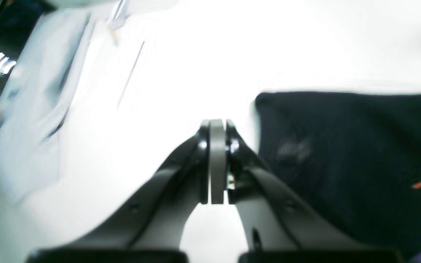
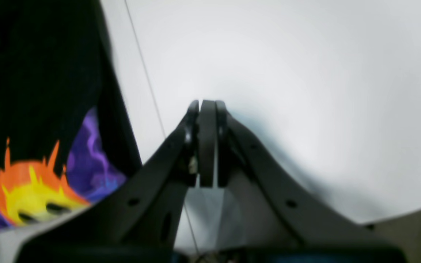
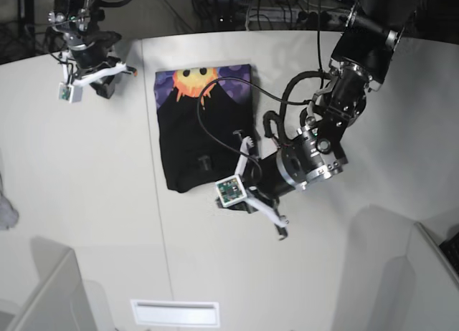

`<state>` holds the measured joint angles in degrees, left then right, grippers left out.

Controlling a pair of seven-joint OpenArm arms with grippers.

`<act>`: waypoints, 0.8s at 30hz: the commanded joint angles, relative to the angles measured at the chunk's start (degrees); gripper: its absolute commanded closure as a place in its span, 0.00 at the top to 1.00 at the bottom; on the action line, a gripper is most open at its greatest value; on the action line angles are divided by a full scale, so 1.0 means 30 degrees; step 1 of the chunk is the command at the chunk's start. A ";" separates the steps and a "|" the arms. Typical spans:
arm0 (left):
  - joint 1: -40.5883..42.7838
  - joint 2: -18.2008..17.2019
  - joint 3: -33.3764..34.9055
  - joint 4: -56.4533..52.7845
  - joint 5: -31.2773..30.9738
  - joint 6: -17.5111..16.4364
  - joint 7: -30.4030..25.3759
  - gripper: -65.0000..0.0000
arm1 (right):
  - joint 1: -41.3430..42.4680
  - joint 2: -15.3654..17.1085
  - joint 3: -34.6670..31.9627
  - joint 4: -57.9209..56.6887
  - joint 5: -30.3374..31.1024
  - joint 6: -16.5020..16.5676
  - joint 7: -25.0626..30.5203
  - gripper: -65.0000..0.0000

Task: Fold the T-shirt properly

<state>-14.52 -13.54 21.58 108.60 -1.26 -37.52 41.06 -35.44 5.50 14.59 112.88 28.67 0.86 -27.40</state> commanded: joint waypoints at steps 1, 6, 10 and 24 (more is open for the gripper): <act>0.0226 -0.0014 -0.0528 0.0768 0.0170 0.0066 -0.0983 0.00 | -0.0216 0.0615 -0.0043 0.0395 0.0071 0.0401 0.0708 0.00; 0.3654 -0.1538 -0.1671 0.1208 0.2133 -0.0051 -0.5818 0.00 | -0.1183 0.1259 0.0133 0.0630 0.0071 0.1514 0.0854 0.00; 0.6380 -0.2798 -0.1964 0.1237 0.3188 0.0037 -0.9100 0.00 | -0.2003 0.2637 0.0133 0.0688 0.0071 0.1749 0.0883 0.00; 1.7486 -0.1802 -0.8616 0.1647 0.5327 0.0066 -1.4814 0.00 | -0.7131 0.6944 0.0133 0.0688 0.0071 0.1749 0.0766 0.00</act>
<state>38.04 -18.63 -3.92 112.53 15.25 -37.56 -1.96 -56.14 25.76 14.63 114.02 28.64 6.09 -25.71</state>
